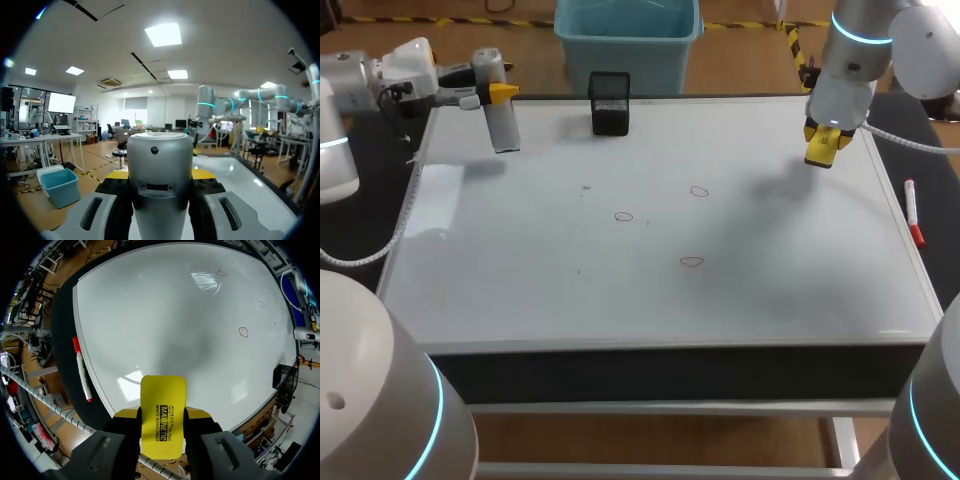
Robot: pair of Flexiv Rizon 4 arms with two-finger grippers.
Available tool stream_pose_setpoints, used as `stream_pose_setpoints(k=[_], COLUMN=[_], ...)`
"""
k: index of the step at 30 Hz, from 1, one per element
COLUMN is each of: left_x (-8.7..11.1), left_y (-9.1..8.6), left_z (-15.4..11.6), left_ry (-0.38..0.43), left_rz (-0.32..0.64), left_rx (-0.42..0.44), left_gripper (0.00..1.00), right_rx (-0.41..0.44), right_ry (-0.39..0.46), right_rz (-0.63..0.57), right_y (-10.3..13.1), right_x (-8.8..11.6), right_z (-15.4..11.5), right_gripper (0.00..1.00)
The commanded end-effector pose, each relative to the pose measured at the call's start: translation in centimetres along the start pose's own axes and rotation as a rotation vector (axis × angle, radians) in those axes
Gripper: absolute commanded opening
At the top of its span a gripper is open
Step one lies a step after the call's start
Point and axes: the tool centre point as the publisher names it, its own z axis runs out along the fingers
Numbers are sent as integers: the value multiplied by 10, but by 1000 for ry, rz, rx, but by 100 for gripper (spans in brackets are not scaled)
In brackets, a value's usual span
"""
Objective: Pick up the inspection probe, press it on each red-marked spot on the whiteboard one by one, put down the probe, pick up the eraser, and wipe off all the red marks.
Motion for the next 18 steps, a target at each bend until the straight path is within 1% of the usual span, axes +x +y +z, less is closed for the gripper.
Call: stream_pose_setpoints(k=[1,4,6,12,14,15,18], left_x=[-1,-1,-1,-1,-1,-1,-1], left_y=[-1,-1,-1,-1,-1,-1,-1], left_z=[0,0,0,0,0,0,0], left_ry=[2,2,2,2,2,2,2], left_rz=[0,0,0,0,0,0,0], left_rx=[1,1,1,1,1,1,1], left_gripper=[0,0,0,0,0,0,0], right_rx=[23,34,34,3,-17,-23,-56], right_ry=[6,2,4,29,7,18,8], right_rz=[-32,-47,-48,-66,-85,-92,-132], right_y=[20,40,51,89,101,106,125], right_x=[-30,-55,-68,-109,-123,-130,-153], right_z=[-13,-22,-24,-27,-28,-27,-28], right_gripper=[0,0,0,0,0,0,0])
